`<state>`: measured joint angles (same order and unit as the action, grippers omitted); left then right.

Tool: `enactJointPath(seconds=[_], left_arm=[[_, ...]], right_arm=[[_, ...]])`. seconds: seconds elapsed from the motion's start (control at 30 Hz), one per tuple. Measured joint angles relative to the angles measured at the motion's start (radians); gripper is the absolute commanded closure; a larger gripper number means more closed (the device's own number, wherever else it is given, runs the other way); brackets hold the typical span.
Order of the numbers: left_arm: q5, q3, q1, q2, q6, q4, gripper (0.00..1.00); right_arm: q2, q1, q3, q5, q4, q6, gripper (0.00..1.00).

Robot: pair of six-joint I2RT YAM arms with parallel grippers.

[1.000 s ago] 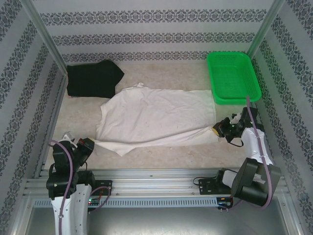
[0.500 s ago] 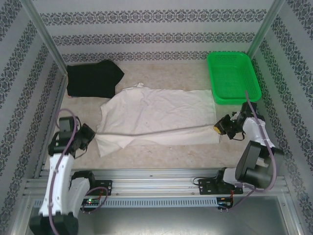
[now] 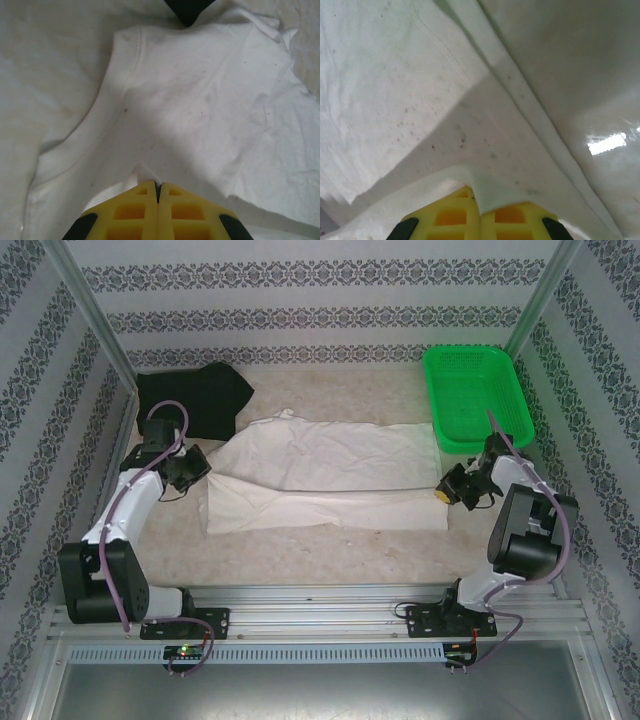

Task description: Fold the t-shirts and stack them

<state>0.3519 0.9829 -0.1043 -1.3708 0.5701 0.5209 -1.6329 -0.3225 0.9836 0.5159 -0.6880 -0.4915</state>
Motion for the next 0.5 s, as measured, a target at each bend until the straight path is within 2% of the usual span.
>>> enactJointPath(seconds=[0.2,0.5], left_arm=[[0.011,0.037,0.007,-0.095,-0.045,-0.013,1.0],[0.014,0.227,0.076,-0.215,-0.127,-0.01,1.0]], right_arm=[[-0.061,0.013,0.037,-0.03,0.001,0.008,1.0],[-0.098,0.013,0.075,-0.067,0.0,0.029,1.0]])
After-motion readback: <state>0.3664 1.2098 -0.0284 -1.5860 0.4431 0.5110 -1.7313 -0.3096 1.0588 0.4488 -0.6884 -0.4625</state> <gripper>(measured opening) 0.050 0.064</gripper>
